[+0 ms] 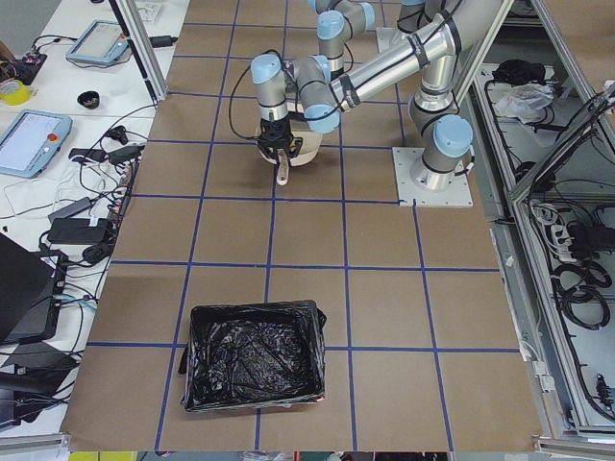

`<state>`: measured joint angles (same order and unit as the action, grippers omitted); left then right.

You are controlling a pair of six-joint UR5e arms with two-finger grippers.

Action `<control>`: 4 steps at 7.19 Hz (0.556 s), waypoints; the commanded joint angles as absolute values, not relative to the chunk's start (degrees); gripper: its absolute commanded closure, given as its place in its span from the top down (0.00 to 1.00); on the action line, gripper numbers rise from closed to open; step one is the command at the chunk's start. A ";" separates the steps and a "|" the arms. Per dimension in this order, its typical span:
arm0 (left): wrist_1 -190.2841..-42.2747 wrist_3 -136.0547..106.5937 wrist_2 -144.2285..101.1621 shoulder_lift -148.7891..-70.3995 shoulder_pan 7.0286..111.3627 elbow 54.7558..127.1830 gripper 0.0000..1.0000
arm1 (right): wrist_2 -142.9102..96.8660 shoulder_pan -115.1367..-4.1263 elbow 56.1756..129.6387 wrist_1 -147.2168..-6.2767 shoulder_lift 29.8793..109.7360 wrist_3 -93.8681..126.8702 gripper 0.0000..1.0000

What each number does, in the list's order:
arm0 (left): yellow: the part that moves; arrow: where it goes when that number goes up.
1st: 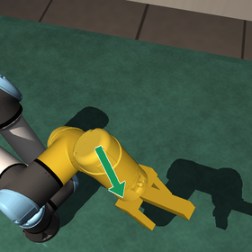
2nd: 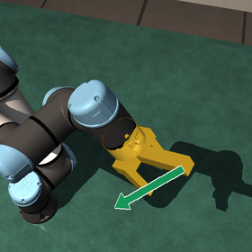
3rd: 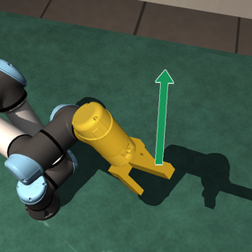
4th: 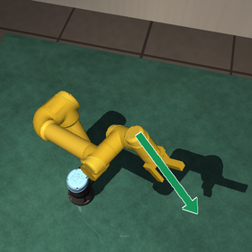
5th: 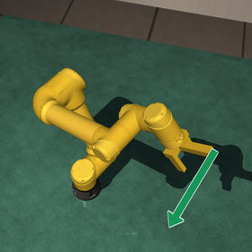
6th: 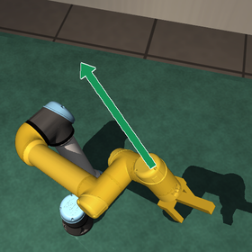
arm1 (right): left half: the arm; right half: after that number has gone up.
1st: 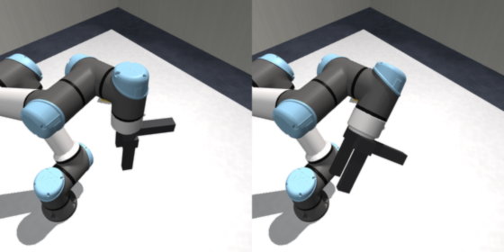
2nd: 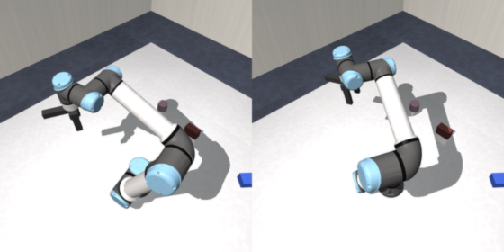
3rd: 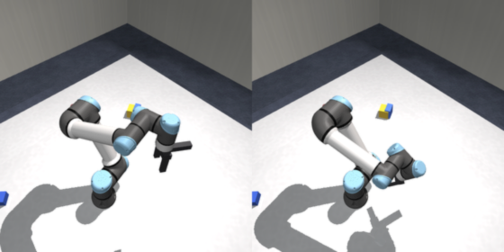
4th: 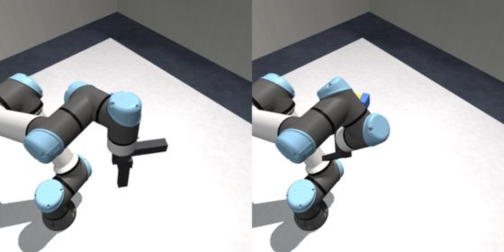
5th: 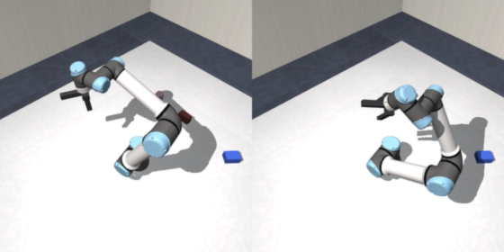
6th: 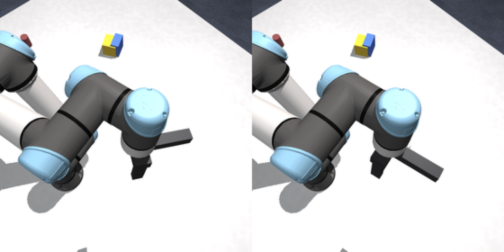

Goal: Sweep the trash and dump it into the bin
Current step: 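Sweep the yellow ball into the dustpan with the right gripper's brush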

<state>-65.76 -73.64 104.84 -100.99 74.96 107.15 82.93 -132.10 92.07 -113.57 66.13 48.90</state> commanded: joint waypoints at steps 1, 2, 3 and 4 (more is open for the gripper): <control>-66.62 -70.85 105.03 -100.63 72.43 107.75 0.00 | 82.97 -132.10 92.11 -112.94 66.88 48.95 0.00; -66.27 -70.06 106.07 -100.81 71.46 108.54 0.00 | 82.79 -132.10 92.20 -112.94 66.88 49.48 0.00; -65.49 -69.87 106.00 -101.16 71.19 109.15 0.00 | 82.79 -132.10 92.20 -112.94 66.71 49.66 0.00; -65.04 -69.79 106.17 -101.42 71.02 108.90 0.00 | 82.79 -132.19 92.20 -113.20 66.36 49.66 0.00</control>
<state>-65.63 -70.06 105.94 -101.11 71.40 108.80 82.81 -132.11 92.18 -113.01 66.66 49.54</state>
